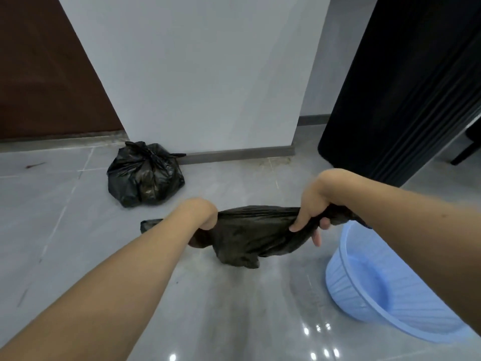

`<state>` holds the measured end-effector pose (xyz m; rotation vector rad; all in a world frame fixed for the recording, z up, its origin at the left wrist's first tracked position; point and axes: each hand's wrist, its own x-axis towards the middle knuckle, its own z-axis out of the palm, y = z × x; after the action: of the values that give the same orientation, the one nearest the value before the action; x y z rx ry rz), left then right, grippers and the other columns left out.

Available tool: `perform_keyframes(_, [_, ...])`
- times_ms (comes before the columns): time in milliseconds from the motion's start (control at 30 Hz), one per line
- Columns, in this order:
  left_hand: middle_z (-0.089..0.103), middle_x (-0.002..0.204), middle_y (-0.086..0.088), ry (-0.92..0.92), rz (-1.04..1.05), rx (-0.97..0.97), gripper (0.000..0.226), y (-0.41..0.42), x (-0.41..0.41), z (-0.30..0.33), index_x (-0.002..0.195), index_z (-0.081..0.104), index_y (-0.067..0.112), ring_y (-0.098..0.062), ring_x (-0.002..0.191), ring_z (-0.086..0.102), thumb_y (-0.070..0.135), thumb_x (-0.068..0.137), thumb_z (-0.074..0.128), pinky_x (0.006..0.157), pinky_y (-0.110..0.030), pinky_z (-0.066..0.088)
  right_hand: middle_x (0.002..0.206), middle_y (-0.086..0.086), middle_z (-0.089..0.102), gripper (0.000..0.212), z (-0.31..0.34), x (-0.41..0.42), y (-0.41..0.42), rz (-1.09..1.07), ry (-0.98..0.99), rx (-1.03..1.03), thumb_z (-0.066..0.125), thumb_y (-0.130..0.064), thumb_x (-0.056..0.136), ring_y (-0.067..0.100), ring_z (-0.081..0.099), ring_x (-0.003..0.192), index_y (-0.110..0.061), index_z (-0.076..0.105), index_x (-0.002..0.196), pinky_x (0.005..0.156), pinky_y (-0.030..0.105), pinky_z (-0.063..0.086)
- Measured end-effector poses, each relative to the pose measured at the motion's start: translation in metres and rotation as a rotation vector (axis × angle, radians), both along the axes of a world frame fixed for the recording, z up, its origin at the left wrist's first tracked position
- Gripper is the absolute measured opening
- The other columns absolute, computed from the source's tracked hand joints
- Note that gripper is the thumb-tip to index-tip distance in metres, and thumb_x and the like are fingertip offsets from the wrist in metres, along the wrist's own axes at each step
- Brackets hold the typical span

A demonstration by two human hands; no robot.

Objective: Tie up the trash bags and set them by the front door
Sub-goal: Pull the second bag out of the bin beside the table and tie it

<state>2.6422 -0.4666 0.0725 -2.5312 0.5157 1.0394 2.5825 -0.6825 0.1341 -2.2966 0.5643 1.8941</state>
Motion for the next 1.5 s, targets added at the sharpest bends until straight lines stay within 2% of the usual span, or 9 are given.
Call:
perform_keyframes(167, [0.058,0.132,-0.015,-0.087,0.097,-0.202,0.038,0.005,-0.014,-0.001,0.122,0.060,0.005,-0.033,0.116,0.057,0.017,0.094,0.038,0.097,-0.037,0.046,0.049,-0.004,0.029,0.047,0.001,-0.012,-0.010,-0.178,-0.066,0.209,0.051,-0.055,0.091,0.014,0.032,0.052,-0.012,0.067,0.079,0.054,0.024,0.029])
perform_keyframes(367, [0.055,0.090,-0.009,0.029,0.225,-0.436,0.021,0.011,-0.028,0.018,0.077,0.056,0.008,-0.025,0.078,0.050,0.022,0.089,0.047,0.063,-0.028,0.038,0.045,-0.007,0.026,0.047,-0.004,-0.044,-0.047,-0.542,-0.224,0.519,0.056,-0.050,0.087,0.011,0.029,0.051,-0.017,0.047,0.055,0.051,0.022,0.029])
perform_keyframes(500, [0.058,0.082,-0.001,0.219,0.175,-0.159,0.032,0.015,-0.055,0.003,0.087,0.062,0.012,-0.021,0.073,0.056,0.042,0.076,0.066,0.062,-0.026,0.041,0.041,-0.007,0.025,0.041,-0.041,-0.070,-0.041,-0.910,-0.349,0.792,0.057,-0.041,0.082,0.009,0.026,0.044,-0.020,0.041,0.051,0.045,0.019,0.030])
perform_keyframes(633, [0.053,0.076,-0.003,0.142,-0.083,0.237,0.022,0.006,-0.078,-0.011,0.076,0.055,0.009,-0.027,0.105,0.061,0.021,0.092,0.048,0.091,-0.035,0.048,0.043,-0.004,0.035,0.042,-0.067,-0.084,-0.021,-1.370,-0.473,1.088,0.055,-0.031,0.083,0.012,0.034,0.046,-0.022,0.037,0.046,0.056,0.026,0.036])
perform_keyframes(700, [0.060,0.076,-0.004,0.186,-0.021,0.255,0.029,0.007,-0.082,-0.017,0.067,0.053,0.008,-0.025,0.093,0.062,0.014,0.093,0.039,0.088,-0.034,0.048,0.048,-0.002,0.044,0.044,-0.076,-0.090,-0.012,-1.533,-0.470,1.146,0.054,-0.027,0.087,0.014,0.043,0.048,-0.021,0.037,0.046,0.065,0.030,0.043])
perform_keyframes(967, [0.046,0.047,-0.006,0.512,1.120,-0.951,0.026,0.011,-0.116,-0.054,0.082,0.053,0.001,-0.021,0.038,0.047,0.006,0.098,0.034,0.045,-0.027,0.049,0.051,-0.007,0.051,0.045,-0.080,-0.109,-0.010,-1.958,-0.617,1.398,0.048,-0.033,0.096,0.010,0.055,0.052,-0.020,0.045,0.052,0.080,0.031,0.052])
perform_keyframes(1167, [0.040,0.055,-0.001,0.325,0.972,-0.983,0.017,0.000,-0.171,-0.086,0.083,0.058,0.010,-0.011,0.038,0.024,0.005,0.090,0.044,0.042,-0.020,0.017,0.048,-0.010,0.049,0.045,-0.116,-0.127,0.016,-2.193,-0.729,1.729,0.041,-0.024,0.099,0.005,0.052,0.067,-0.016,0.067,0.063,0.093,0.022,0.039])
perform_keyframes(1300, [0.027,0.050,0.005,0.338,0.855,-1.149,0.016,0.003,-0.169,-0.074,0.062,0.041,0.018,-0.011,0.043,0.019,0.014,0.073,0.052,0.044,-0.023,0.013,0.039,-0.004,0.037,0.032,-0.127,-0.126,0.016,-2.408,-0.819,1.733,0.042,-0.021,0.100,0.016,0.066,0.075,-0.011,0.058,0.075,0.066,0.029,0.059])
perform_keyframes(1500, [0.030,0.044,0.007,0.477,0.826,-1.183,0.017,-0.009,-0.160,-0.055,0.061,0.035,0.015,-0.012,0.046,0.018,0.023,0.075,0.040,0.042,-0.025,0.016,0.089,-0.004,0.065,0.015,-0.127,-0.118,0.005,-2.275,-1.030,1.434,0.043,-0.018,0.100,0.003,0.035,0.037,-0.019,0.058,0.096,0.032,0.014,0.022])
